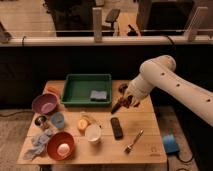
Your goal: Place grapes in paper cup
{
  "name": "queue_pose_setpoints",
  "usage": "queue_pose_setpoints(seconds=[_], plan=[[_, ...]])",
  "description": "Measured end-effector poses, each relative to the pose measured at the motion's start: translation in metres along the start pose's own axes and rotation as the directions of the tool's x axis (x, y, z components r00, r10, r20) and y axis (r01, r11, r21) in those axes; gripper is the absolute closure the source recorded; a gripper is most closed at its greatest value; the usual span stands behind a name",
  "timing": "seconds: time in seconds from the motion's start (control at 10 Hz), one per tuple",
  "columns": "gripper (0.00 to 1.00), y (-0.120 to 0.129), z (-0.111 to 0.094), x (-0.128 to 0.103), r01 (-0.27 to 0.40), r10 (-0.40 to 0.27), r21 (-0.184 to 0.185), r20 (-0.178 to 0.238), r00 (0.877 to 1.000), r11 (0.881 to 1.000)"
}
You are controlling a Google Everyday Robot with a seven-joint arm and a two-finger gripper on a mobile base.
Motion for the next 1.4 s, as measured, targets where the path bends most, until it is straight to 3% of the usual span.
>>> queue_pose_setpoints(seconds=[0.5,1.0,1.4], plan=[[0.96,-0.007,-0.002,-0.025,0.09,-0.089,-0.007,0.025,0.996,0.996],[0.96,-0.015,-0.004,-0.054,0.186,-0.184,-0.018,0.059,0.981,0.982],[0.96,-0.029,-0.002,-0.091,0.28,-0.276,-0.024,0.106,0.955,0.96]])
